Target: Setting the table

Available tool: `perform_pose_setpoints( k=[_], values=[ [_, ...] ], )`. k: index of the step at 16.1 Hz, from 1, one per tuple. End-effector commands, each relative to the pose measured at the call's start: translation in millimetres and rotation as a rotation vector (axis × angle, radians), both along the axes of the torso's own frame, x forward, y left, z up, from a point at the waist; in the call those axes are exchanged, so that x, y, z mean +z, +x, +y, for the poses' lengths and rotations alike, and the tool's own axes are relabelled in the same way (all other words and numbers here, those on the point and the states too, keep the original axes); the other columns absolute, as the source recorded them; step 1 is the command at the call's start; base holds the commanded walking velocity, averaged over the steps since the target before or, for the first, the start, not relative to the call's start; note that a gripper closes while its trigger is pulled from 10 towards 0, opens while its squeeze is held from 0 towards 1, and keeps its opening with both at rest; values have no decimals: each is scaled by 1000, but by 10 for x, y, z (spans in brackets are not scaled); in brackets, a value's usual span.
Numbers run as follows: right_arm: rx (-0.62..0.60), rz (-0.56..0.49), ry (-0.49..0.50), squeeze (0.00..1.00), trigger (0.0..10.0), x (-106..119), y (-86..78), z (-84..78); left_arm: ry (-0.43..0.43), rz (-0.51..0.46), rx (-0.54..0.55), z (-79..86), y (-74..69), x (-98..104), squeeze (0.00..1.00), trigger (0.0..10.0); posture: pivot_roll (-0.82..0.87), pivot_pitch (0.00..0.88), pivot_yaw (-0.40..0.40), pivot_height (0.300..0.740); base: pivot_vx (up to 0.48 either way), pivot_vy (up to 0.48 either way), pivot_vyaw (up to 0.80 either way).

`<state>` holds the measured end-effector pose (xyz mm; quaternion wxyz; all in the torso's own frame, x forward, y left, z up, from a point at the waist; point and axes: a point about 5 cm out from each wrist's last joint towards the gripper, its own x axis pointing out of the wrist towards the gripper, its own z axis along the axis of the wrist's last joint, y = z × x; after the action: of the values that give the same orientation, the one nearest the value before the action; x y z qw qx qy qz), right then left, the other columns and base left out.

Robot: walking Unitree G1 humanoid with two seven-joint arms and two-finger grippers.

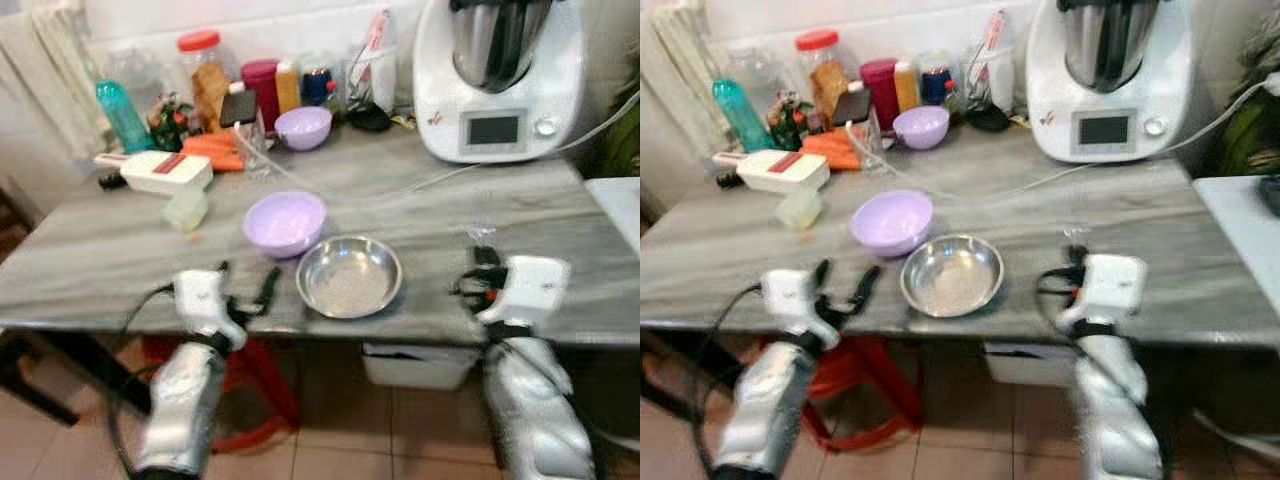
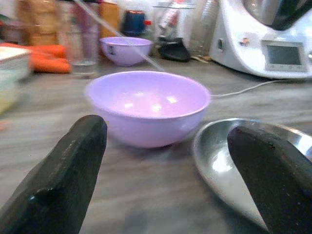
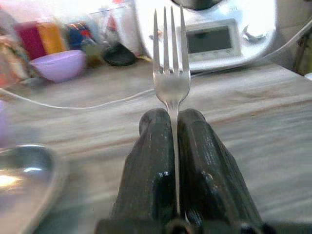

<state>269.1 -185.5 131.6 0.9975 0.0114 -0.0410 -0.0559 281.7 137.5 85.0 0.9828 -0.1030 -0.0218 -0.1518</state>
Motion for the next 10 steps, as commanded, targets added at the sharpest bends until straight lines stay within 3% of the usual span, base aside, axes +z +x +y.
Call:
perform_pose_setpoints(
  k=[1,7,10],
  values=[
    [36,-12,14,0,10000,31,13,103,16,-15,34,134,3,40,0,10000,-114,2,121,740,0,0,0],
    [26,31,19,0,10000,-46,-41,74,98,37,-12,316,-242,-109,0,10000,-114,17,126,740,0,0,0],
    [14,66,24,0,10000,-97,-41,54,95,61,-74,364,-312,-144,0,10000,-114,17,126,740,0,0,0]
  ],
)
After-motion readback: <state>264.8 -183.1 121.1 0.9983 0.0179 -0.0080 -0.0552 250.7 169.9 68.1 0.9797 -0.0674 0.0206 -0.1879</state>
